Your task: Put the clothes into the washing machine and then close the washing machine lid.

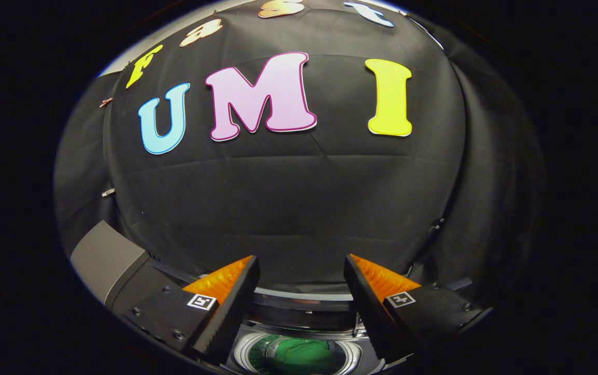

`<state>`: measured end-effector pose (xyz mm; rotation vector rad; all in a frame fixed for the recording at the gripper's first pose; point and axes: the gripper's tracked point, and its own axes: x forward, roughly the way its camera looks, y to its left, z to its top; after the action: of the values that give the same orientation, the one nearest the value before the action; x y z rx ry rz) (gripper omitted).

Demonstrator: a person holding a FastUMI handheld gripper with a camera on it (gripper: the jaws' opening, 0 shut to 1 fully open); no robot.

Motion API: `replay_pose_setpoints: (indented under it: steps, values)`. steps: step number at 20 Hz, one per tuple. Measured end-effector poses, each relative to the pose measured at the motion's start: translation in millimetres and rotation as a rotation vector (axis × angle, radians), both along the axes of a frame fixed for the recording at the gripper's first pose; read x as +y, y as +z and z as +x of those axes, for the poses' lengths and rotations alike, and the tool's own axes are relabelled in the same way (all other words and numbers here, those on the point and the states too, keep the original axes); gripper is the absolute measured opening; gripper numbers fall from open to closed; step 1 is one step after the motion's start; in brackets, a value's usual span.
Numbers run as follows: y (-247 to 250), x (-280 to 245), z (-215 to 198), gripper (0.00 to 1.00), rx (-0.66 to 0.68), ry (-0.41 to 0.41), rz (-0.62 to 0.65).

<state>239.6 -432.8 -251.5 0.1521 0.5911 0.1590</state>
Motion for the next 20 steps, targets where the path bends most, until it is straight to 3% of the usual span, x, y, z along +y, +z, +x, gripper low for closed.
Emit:
replay_pose_setpoints:
  steps: [12,20]
  values:
    - [6.0,-1.4,-24.7,1.00,-0.054,-0.079,-0.053]
    - [2.1,1.2,-61.0,1.00,-0.040,-0.073,-0.053]
